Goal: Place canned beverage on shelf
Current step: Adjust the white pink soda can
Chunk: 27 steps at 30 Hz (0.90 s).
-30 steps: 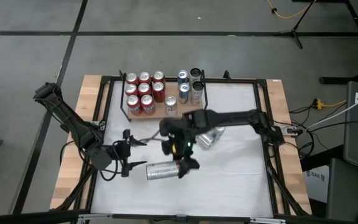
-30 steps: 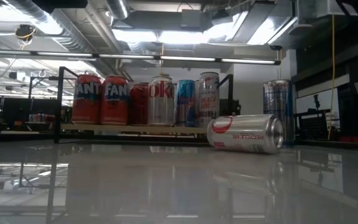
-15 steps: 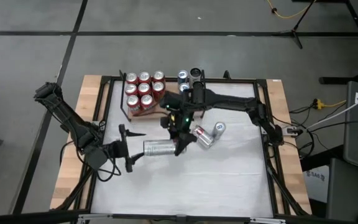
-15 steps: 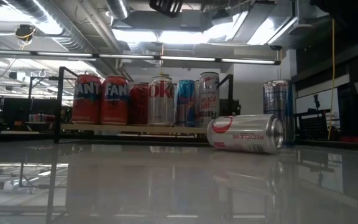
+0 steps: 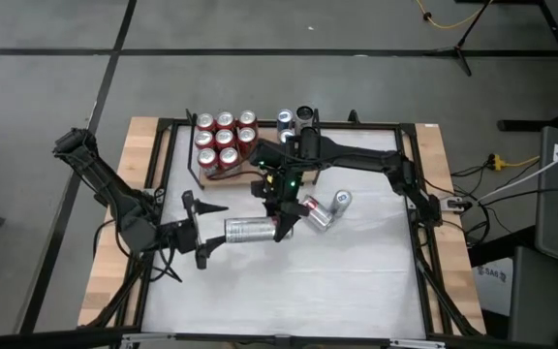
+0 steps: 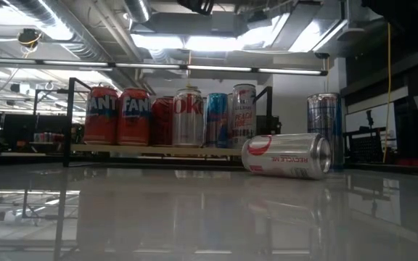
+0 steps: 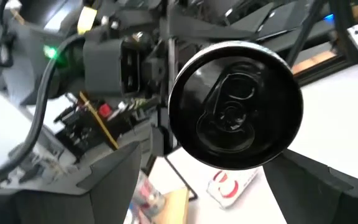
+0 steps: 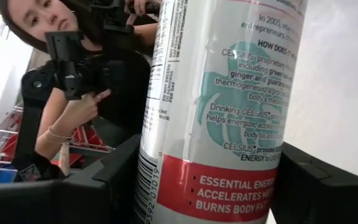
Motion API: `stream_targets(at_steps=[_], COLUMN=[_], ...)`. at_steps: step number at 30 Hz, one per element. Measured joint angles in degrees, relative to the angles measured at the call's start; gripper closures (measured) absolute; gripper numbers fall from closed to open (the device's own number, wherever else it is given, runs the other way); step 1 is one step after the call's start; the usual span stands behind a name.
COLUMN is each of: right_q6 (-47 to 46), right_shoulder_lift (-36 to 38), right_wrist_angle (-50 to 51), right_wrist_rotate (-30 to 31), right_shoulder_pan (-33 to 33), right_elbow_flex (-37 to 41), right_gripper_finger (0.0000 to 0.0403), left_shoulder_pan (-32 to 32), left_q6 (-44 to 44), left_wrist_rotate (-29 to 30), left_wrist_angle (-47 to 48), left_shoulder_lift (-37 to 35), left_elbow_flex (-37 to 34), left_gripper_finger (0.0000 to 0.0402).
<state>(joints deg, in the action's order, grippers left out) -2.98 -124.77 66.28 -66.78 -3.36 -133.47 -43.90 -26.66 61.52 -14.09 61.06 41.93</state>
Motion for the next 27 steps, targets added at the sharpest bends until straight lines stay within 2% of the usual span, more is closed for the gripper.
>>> stream_targets(at_steps=[13, 27], right_q6=[-2.0, -1.9], right_shoulder_lift=[-0.1, -0.1], right_wrist_angle=[0.4, 0.2], right_wrist_rotate=[-2.4, -4.8], right_shoulder_pan=[0.0, 0.0], right_elbow_flex=[0.0, 0.0], right_gripper_finger=[0.0145, 0.0145], left_shoulder_pan=[1.8, 6.7], left_q6=[-11.6, -11.5], left_wrist_rotate=[-15.5, -20.6], left_wrist_angle=[-6.3, -6.0], left_shoulder_lift=[0.0, 0.1], left_elbow_flex=[0.0, 0.0], left_gripper_finger=[0.0081, 0.0081])
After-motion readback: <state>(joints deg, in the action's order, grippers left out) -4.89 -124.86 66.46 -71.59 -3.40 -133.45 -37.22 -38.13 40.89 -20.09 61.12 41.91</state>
